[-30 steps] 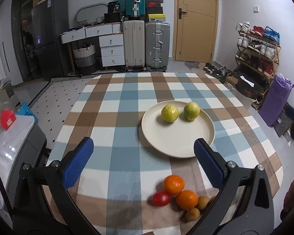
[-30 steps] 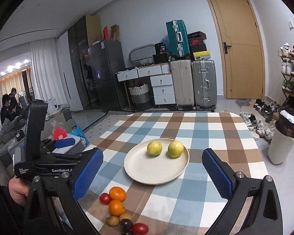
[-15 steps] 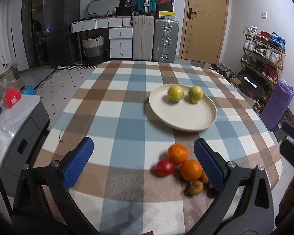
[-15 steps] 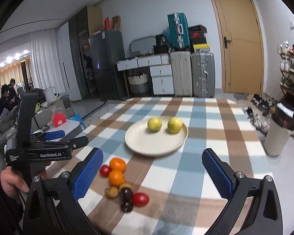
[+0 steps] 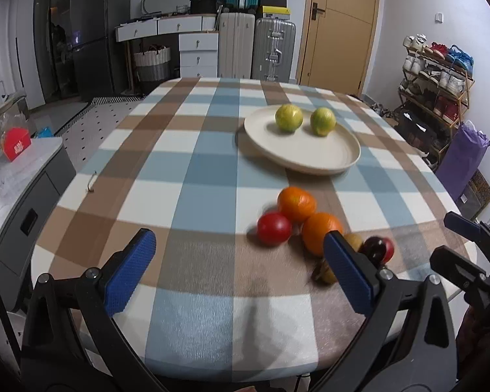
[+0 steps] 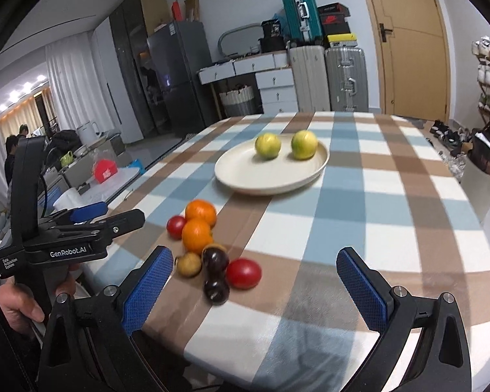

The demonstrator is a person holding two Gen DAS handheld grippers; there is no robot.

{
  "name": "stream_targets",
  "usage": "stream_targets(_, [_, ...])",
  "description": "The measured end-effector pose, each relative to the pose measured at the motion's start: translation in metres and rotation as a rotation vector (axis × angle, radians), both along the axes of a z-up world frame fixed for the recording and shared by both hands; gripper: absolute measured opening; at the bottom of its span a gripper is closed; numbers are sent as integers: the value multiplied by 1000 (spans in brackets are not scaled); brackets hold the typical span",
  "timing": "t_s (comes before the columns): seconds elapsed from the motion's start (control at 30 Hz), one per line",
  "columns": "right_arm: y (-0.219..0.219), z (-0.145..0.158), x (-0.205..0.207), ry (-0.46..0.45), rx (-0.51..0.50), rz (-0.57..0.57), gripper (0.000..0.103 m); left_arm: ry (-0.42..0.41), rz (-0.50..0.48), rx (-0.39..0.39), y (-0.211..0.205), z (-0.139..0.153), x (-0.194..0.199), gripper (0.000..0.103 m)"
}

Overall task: Organize fruits
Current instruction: 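Withdraw both tools from the plate back toward the remaining fruits, then grasp a dark plum with the right gripper while the left gripper grasps another plum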

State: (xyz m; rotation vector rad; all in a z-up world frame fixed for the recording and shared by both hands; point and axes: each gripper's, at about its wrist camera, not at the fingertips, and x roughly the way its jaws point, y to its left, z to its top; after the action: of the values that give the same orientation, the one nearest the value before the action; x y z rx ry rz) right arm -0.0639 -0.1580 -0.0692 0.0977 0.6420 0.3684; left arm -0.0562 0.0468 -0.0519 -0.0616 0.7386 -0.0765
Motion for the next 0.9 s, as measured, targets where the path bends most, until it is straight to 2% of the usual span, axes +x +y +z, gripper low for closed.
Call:
stream_targets(0.2, [18,-10,4,-6,-61,33,99,12,-5,2,2,-16,-2,102])
stream_targets(0.37, [29,-14,10,-3,-106,64,86,6,-12,6,4,-23,-4,102])
stream_targets(0.5, [35,-17,17,8,-111,88,79,10,-23,-3,6,-29,-8,102])
stream_targets(0.6, [38,-18,22,31,-93,116,69,14,-30,-16,9,-33,-11,102])
stream_targets(0.7, [42,-19,25,38,-105,121,63,18,-38,-21,9,-38,-11,102])
stream_targets(0.77, [43,-21,29,55,-107,130,55,18,-42,-15,9,-41,-12,102])
stream_targets(0.9, [45,-24,31,71,-117,138,52,20,-62,-25,9,-45,-14,102])
